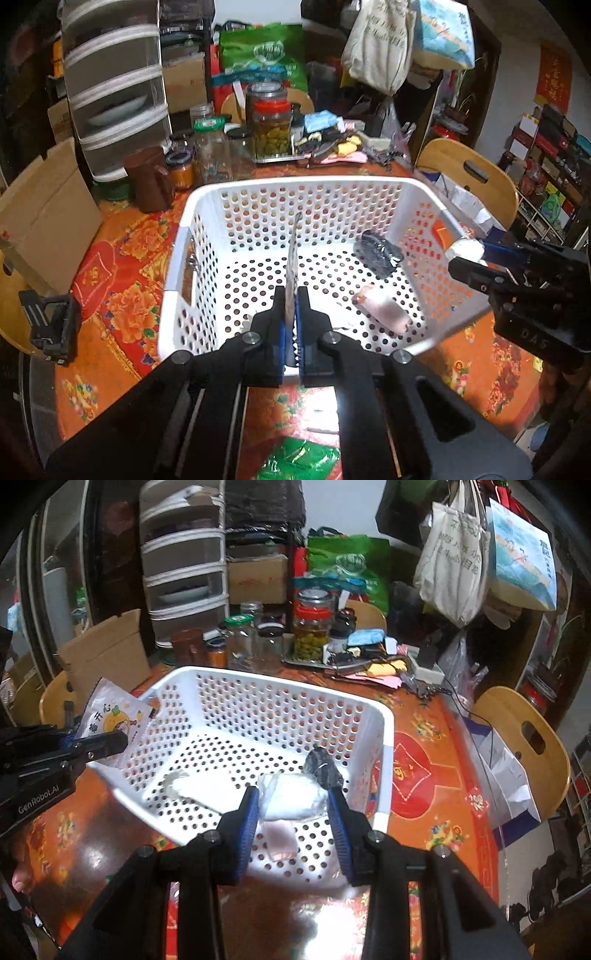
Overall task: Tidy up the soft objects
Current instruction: 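Carry both held items into the white basket and open both tools, then withdraw both open tools from the basket toward the remaining items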
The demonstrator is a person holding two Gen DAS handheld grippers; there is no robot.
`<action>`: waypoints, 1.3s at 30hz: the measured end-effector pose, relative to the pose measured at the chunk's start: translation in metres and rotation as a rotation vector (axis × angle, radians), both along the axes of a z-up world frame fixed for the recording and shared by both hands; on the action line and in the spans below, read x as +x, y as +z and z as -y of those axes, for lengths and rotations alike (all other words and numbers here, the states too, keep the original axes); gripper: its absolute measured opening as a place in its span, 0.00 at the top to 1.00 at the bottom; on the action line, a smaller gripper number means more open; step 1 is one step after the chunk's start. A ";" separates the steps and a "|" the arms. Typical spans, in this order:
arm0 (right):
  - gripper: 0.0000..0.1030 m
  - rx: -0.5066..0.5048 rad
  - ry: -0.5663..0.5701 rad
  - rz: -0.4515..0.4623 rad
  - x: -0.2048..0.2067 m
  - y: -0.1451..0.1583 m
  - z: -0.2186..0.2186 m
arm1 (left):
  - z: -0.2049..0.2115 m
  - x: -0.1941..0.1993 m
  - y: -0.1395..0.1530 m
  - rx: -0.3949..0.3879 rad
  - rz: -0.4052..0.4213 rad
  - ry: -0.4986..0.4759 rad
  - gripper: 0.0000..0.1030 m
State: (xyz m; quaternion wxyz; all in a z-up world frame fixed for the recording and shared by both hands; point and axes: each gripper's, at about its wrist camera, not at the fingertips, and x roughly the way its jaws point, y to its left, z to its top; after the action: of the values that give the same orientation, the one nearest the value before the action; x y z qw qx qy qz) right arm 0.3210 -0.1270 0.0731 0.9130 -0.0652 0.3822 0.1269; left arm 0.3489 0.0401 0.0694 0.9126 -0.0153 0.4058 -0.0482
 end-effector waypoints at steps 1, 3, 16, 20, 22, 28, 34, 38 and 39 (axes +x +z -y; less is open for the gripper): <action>0.64 -0.004 -0.005 -0.014 0.006 -0.003 -0.001 | 0.000 0.007 -0.004 -0.002 -0.017 0.004 0.96; 0.64 -0.007 -0.010 -0.040 0.016 -0.009 -0.002 | -0.001 0.020 -0.013 0.004 -0.046 0.013 0.96; 0.64 -0.027 -0.031 -0.132 0.051 -0.038 -0.007 | 0.002 0.058 -0.052 0.012 -0.154 0.009 0.96; 0.64 -0.026 -0.032 -0.133 0.053 -0.042 -0.008 | 0.005 0.059 -0.058 0.010 -0.162 0.001 0.96; 0.64 -0.016 -0.028 -0.133 0.053 -0.042 -0.008 | 0.004 0.059 -0.059 -0.005 -0.165 -0.002 0.95; 0.51 0.028 -0.021 -0.130 0.051 -0.041 -0.007 | -0.001 0.053 -0.054 -0.042 -0.134 0.006 0.44; 0.26 0.030 -0.017 -0.092 0.041 -0.031 -0.005 | -0.003 0.037 -0.032 -0.042 -0.050 -0.002 0.19; 0.20 0.036 -0.008 -0.064 0.030 -0.024 -0.003 | 0.000 0.024 -0.021 -0.026 -0.019 -0.009 0.13; 0.19 0.035 -0.009 -0.056 0.027 -0.022 -0.003 | 0.001 0.019 -0.018 -0.020 -0.013 -0.012 0.12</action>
State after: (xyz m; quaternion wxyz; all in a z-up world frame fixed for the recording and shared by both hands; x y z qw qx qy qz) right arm 0.3481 -0.1237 0.0510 0.9035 -0.0441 0.4057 0.1312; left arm 0.3682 0.0387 0.0511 0.9094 -0.0222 0.4112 -0.0576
